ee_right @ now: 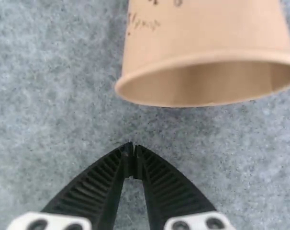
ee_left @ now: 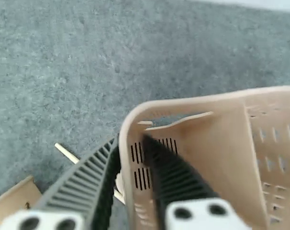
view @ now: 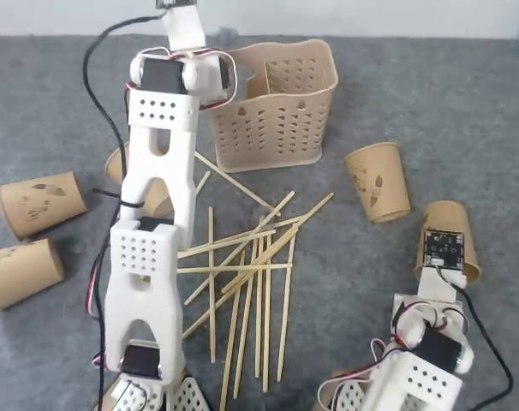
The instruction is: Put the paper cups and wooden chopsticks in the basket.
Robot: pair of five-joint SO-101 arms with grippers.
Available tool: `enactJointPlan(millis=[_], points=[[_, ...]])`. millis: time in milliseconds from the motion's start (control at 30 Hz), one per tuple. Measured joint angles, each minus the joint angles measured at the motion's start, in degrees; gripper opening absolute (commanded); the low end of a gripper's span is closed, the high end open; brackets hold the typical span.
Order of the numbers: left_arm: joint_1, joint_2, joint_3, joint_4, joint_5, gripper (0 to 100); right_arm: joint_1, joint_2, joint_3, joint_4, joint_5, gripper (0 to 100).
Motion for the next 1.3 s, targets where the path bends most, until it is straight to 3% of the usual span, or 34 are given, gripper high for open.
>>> enactJointPlan(millis=[267,600,767,1100,1300], points=[[-0.79,0.35,-18.9,7.74,0.0,22,0.0,0.0,0.0,0.0,0.0,1.2],[-9.05,-10.11,-15.38,7.82,0.0,22,0.0,0.0,0.0,0.0,0.0,1.2],[-11.25,-23.91,-1.58,7.82,-4.22,22,0.0,0.0,0.0,0.0,0.0,1.2],[-11.43,-54.15,44.13,7.82,-5.54,22,0.0,0.0,0.0,0.0,0.0,1.2],[-18.64,-68.4,69.8,3.96,-6.68,22,1.14,0.0,0.0,0.0,0.09,1.2]])
